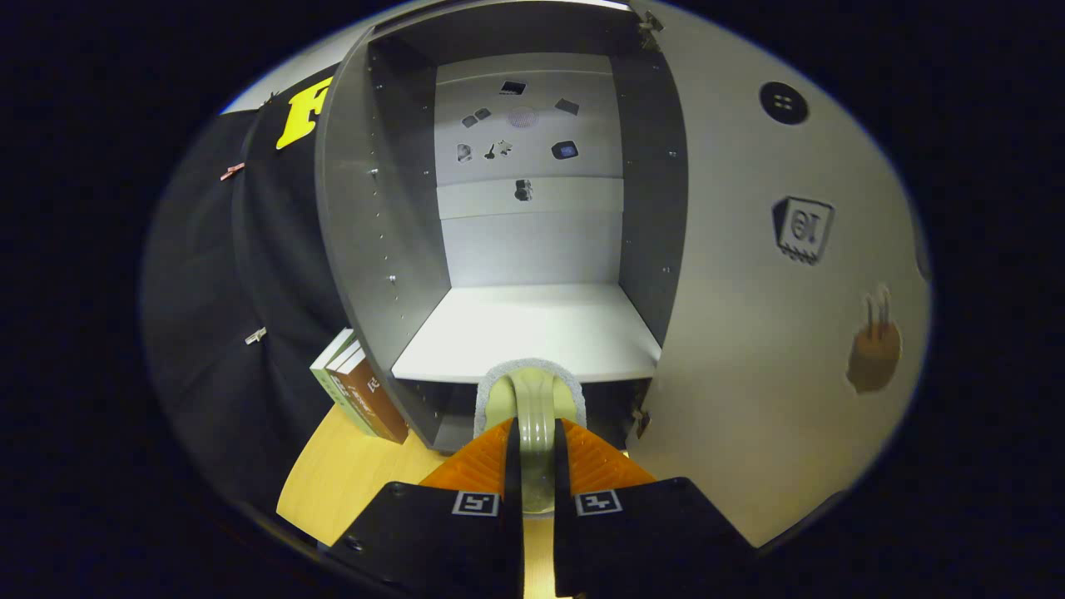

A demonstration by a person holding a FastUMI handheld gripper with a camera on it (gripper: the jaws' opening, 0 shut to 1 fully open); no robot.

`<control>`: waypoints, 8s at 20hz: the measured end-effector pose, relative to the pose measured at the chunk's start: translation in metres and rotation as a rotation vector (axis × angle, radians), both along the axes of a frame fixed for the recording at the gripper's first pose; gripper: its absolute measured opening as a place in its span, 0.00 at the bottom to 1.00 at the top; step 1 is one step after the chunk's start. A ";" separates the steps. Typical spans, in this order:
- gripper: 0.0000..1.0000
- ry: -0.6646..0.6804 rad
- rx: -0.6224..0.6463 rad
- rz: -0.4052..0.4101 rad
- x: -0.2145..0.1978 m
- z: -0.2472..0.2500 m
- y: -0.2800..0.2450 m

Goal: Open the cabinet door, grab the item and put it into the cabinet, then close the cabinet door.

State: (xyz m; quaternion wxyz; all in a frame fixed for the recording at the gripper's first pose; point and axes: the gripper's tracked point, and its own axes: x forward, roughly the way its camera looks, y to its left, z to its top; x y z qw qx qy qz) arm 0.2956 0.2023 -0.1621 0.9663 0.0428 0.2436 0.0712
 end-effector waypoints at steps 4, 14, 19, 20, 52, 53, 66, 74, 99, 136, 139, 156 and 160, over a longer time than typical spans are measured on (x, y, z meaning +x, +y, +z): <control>0.18 -0.014 0.007 -0.004 0.050 0.011 0.012; 0.18 0.015 0.030 -0.038 0.162 -0.019 0.034; 0.18 0.018 0.047 -0.053 0.195 -0.032 0.038; 0.18 0.022 0.049 -0.056 0.200 -0.034 0.038; 0.98 -0.465 0.056 -0.080 0.068 0.145 0.024; 0.98 -0.487 0.054 -0.083 0.054 0.153 0.021; 0.98 -0.544 0.058 -0.073 -0.112 0.177 -0.007; 0.99 -0.543 0.036 -0.083 -0.198 0.189 -0.052; 0.97 -0.385 -0.015 -0.346 -0.182 0.113 -0.284; 0.97 -0.332 0.064 -0.021 -0.155 0.099 -0.045; 0.97 -0.338 0.062 0.002 -0.155 0.100 -0.030; 0.96 -0.366 0.047 -0.030 -0.152 0.111 -0.047; 0.96 -0.361 0.047 -0.031 -0.156 0.110 -0.047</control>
